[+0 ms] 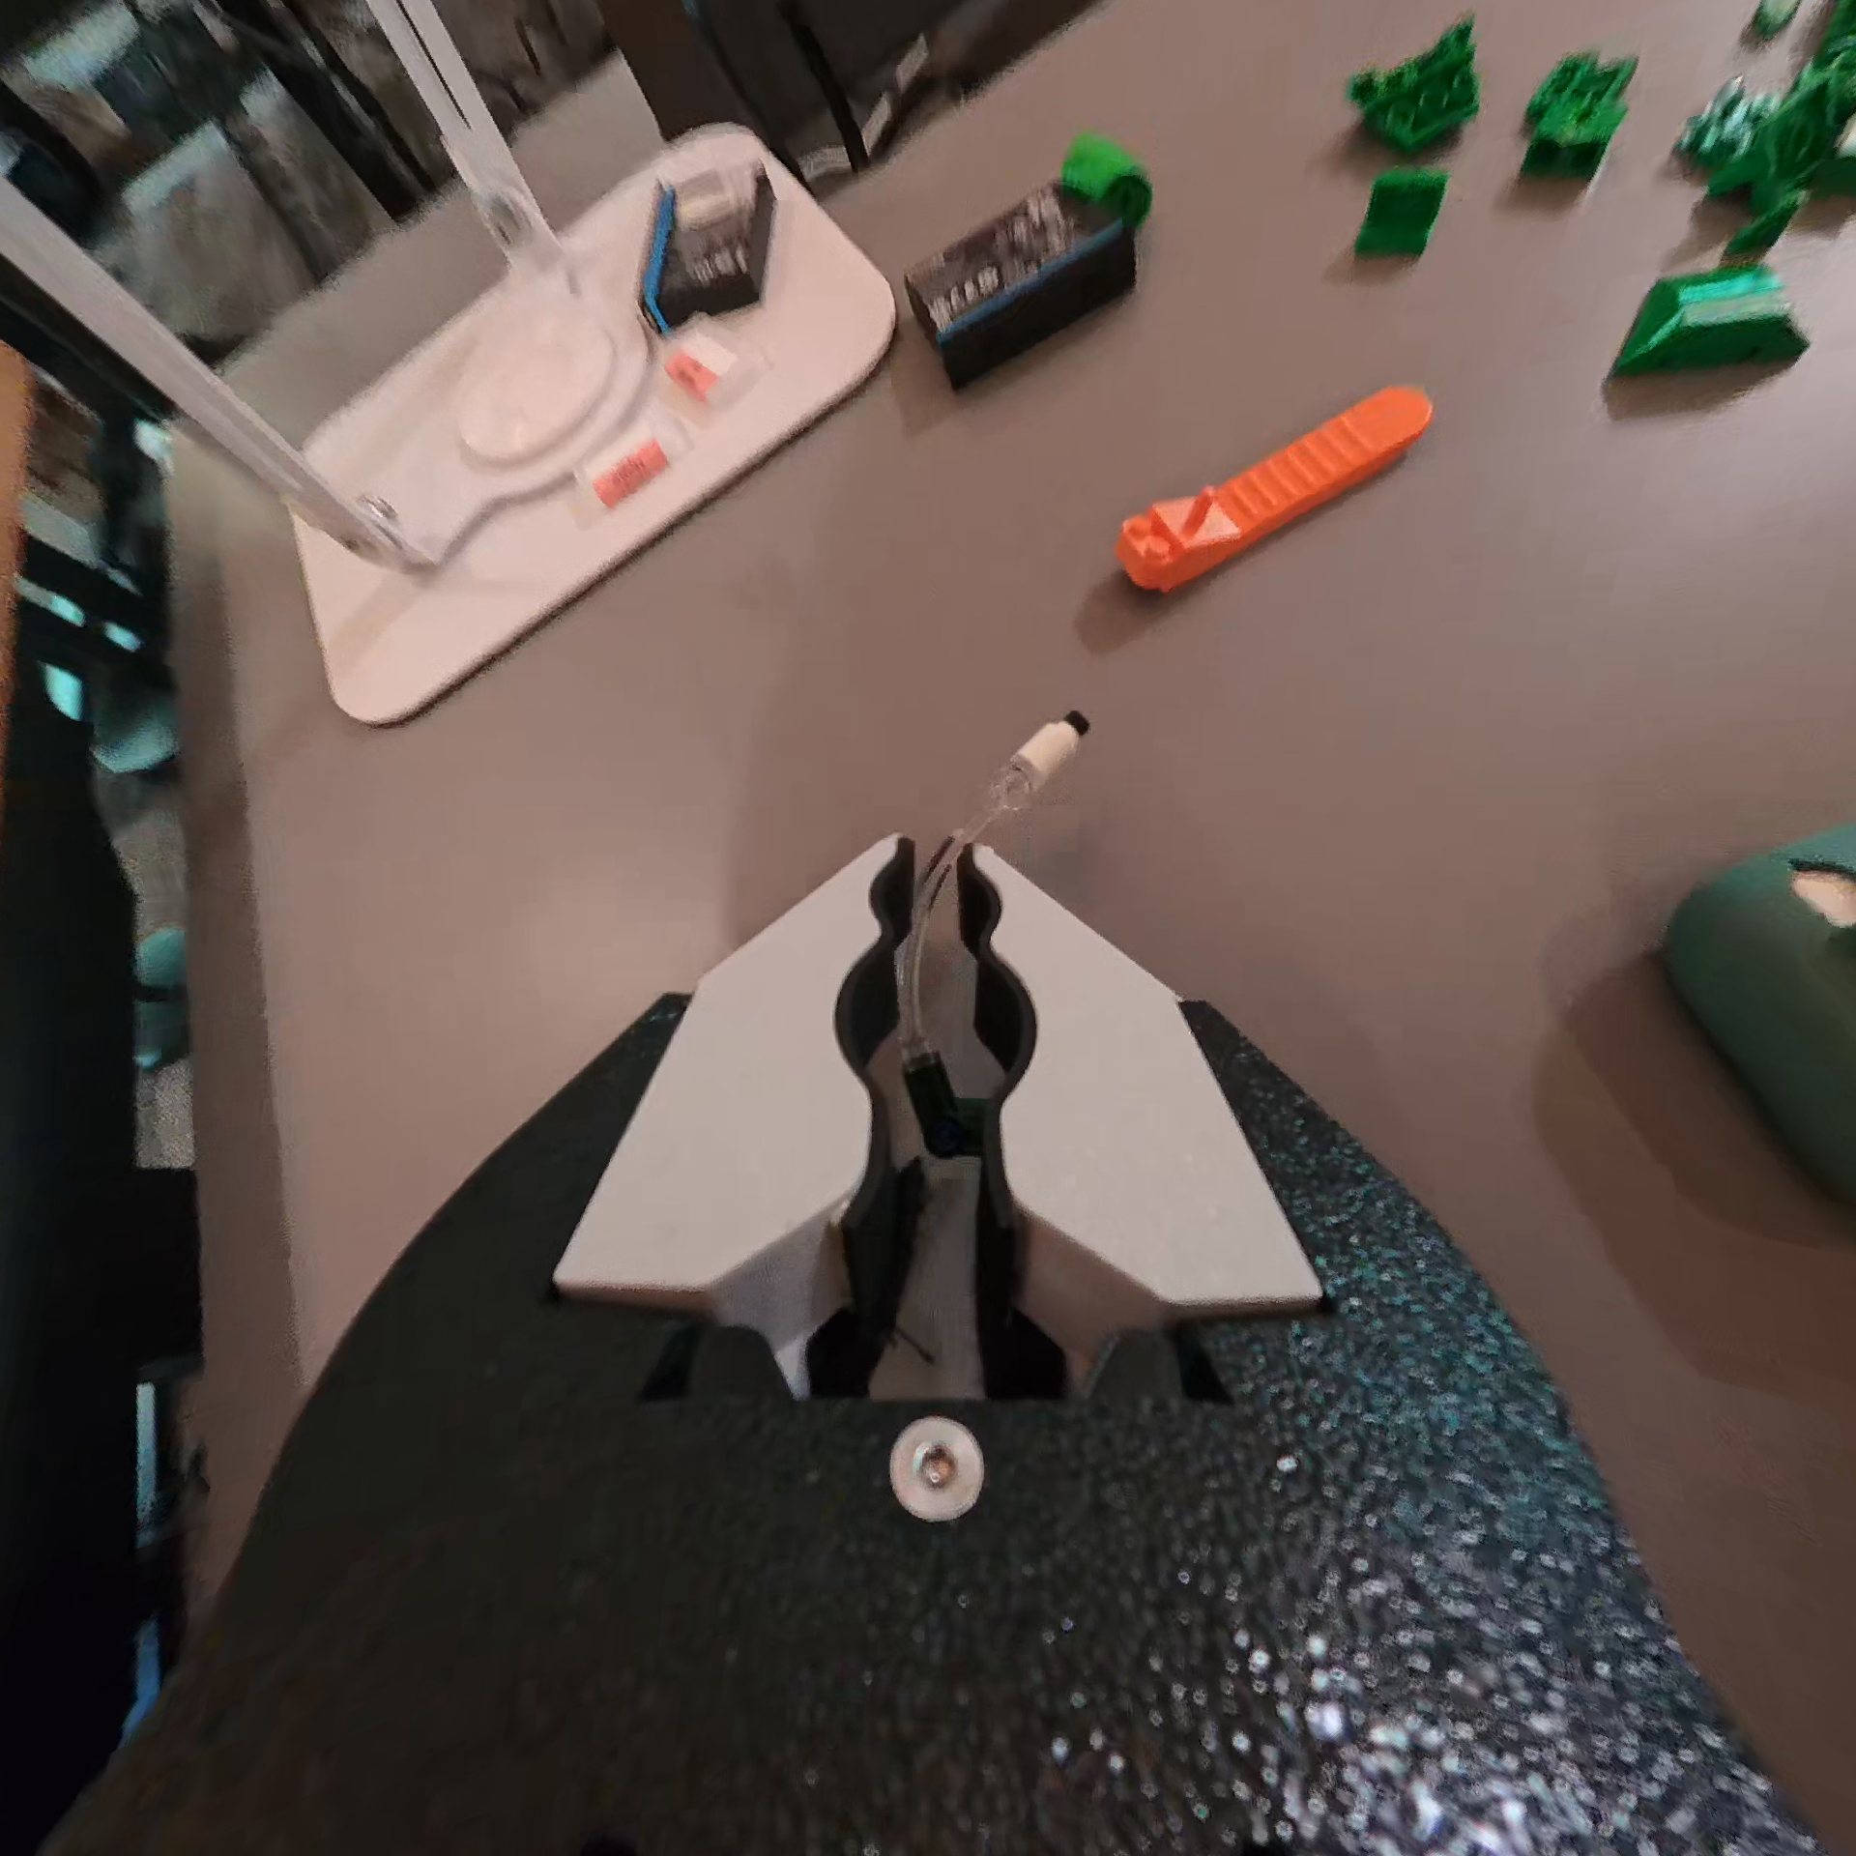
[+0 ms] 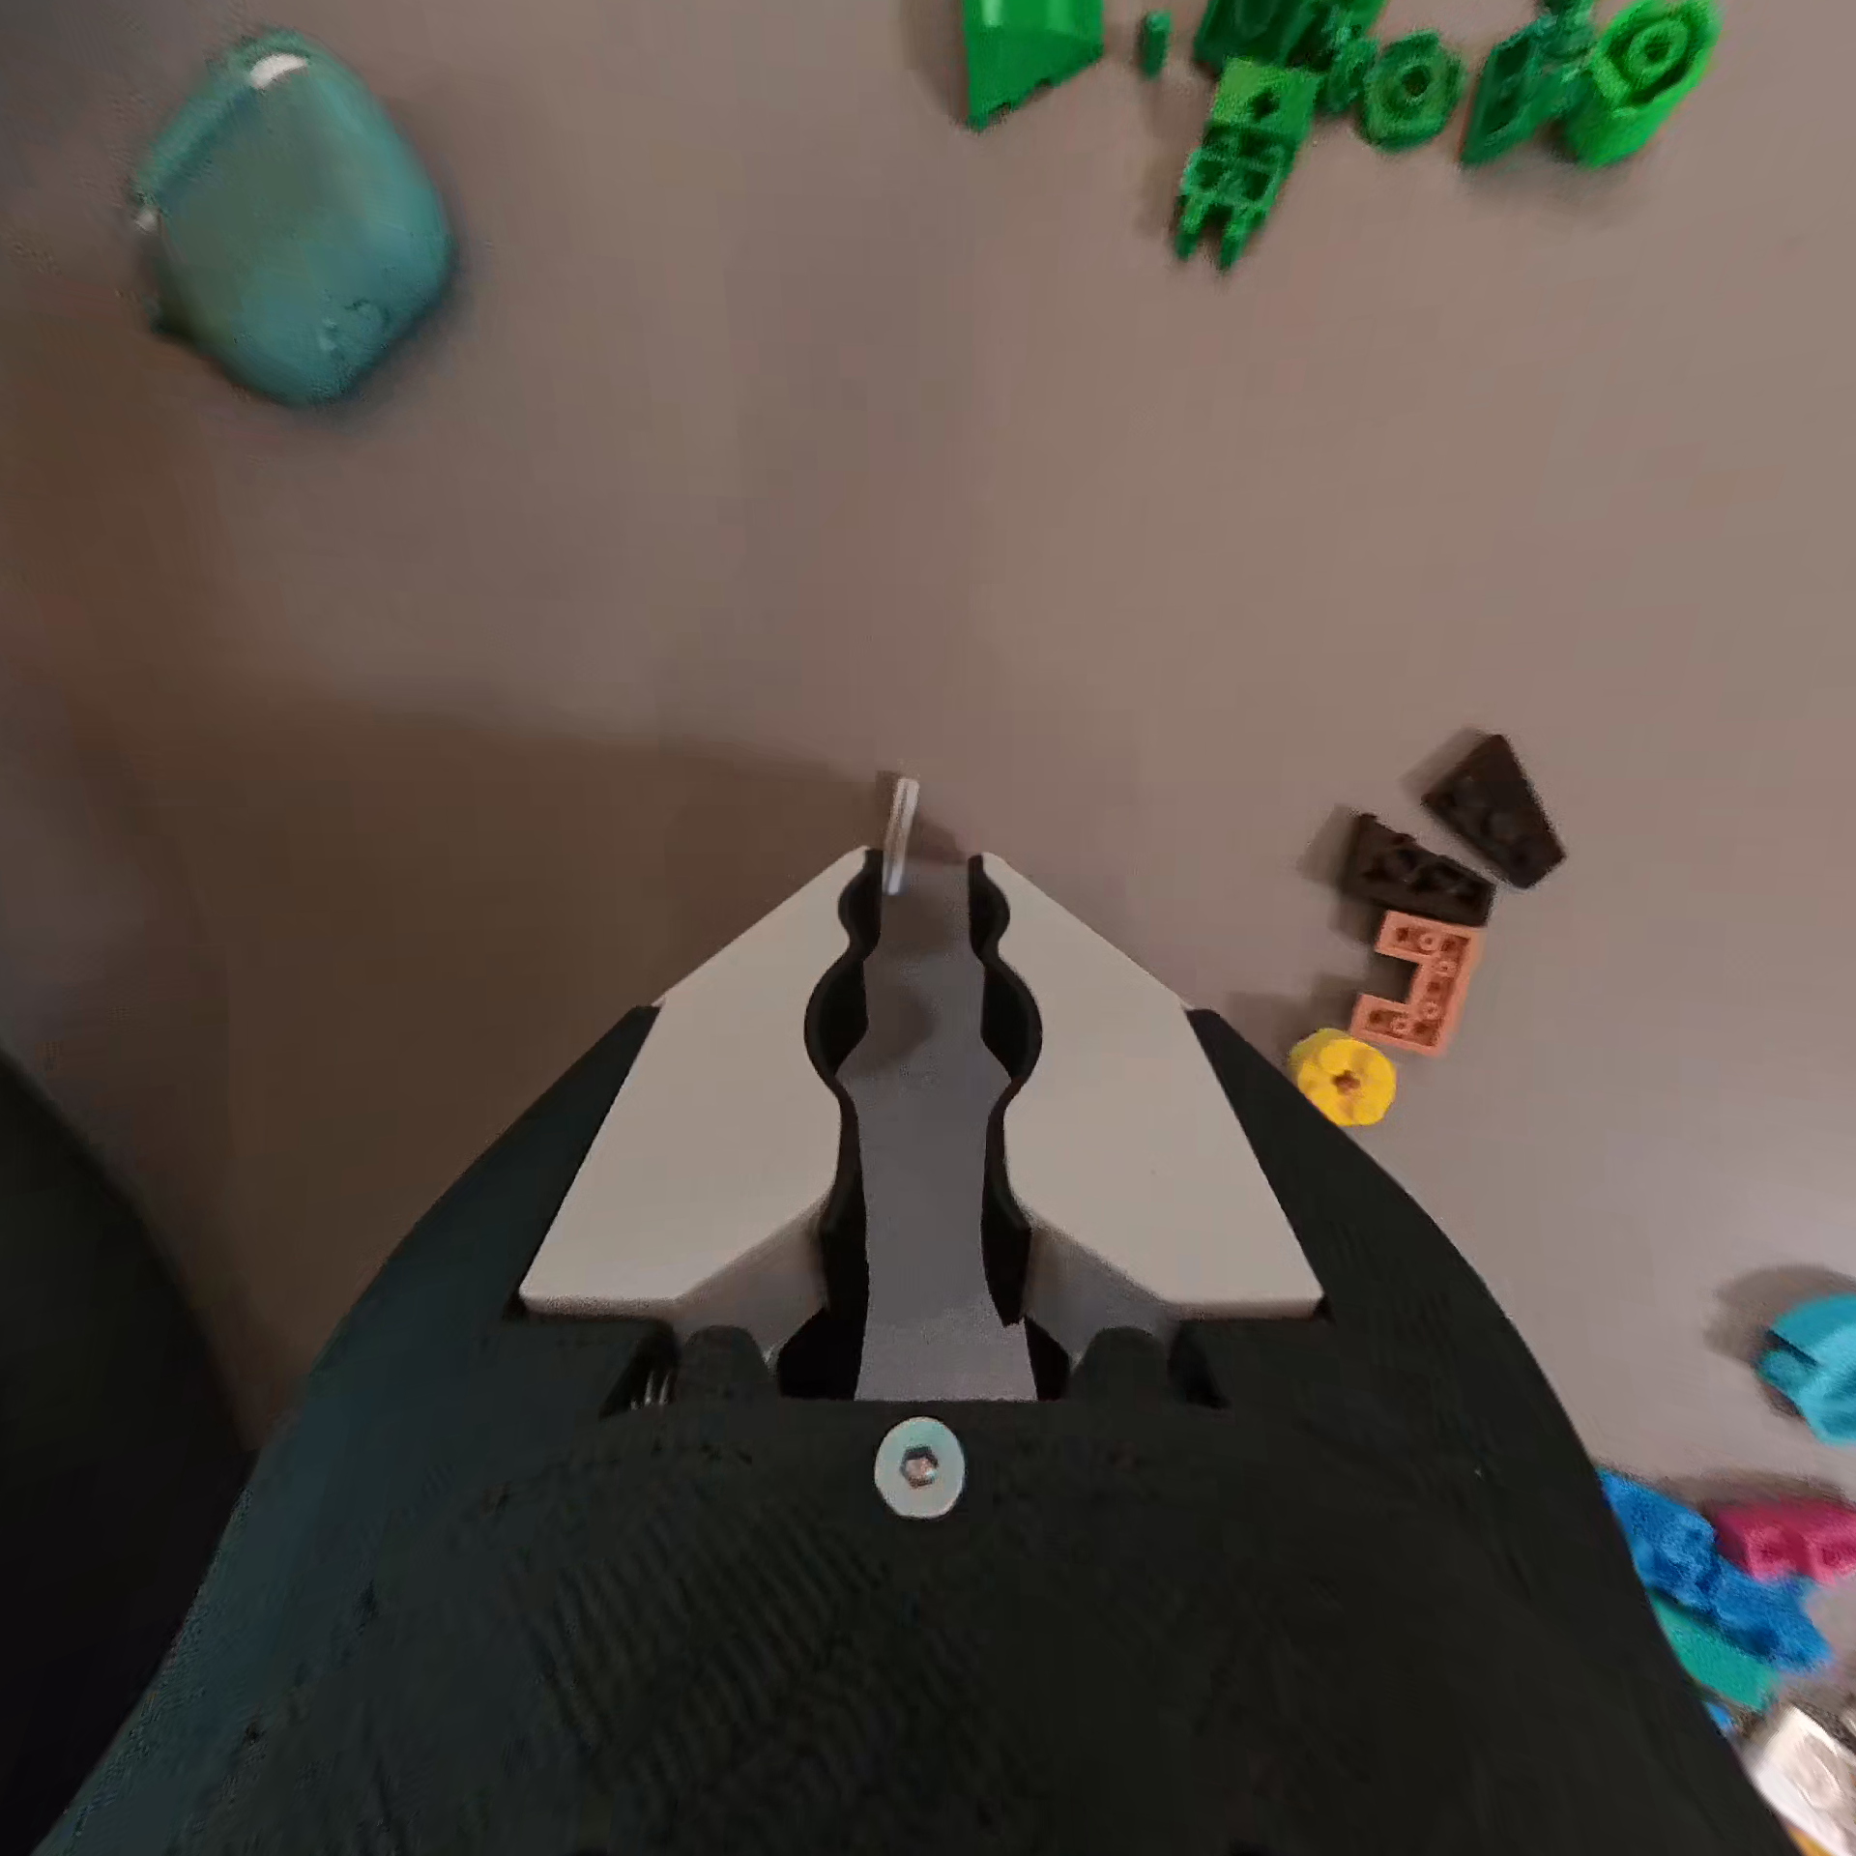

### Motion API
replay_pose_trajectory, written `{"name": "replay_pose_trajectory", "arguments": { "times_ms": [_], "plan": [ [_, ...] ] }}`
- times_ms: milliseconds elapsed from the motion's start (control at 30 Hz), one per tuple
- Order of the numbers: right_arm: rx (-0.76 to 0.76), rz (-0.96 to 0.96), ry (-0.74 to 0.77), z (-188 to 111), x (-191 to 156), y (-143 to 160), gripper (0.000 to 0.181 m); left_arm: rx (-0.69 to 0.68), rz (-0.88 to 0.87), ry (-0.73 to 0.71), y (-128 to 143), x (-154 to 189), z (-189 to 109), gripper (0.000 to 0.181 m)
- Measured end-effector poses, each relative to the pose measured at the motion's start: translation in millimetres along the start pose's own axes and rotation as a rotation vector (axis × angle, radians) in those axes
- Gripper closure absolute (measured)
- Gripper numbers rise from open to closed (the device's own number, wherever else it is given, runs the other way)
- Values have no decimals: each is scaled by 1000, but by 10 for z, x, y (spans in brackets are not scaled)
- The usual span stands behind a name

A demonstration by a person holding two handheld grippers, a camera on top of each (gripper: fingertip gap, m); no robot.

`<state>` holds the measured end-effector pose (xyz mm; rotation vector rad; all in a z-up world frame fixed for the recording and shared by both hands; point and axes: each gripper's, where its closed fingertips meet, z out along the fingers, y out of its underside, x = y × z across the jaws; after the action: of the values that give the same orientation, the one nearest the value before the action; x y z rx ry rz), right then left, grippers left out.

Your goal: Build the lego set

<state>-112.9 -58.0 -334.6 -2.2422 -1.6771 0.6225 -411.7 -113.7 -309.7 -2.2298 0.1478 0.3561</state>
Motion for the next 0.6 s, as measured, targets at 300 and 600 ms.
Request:
{"name": "replay_pose_trajectory", "arguments": {
  "times_ms": [300,600],
  "plan": [
    [-57,8,49,-87,-90,-100,165,708,-113,-50,-890,-15,-571,175],
    [-21,-3,85,-87,-64,-122,165,1037,-152,38,-1065,100,-924,176]
  ]
}}
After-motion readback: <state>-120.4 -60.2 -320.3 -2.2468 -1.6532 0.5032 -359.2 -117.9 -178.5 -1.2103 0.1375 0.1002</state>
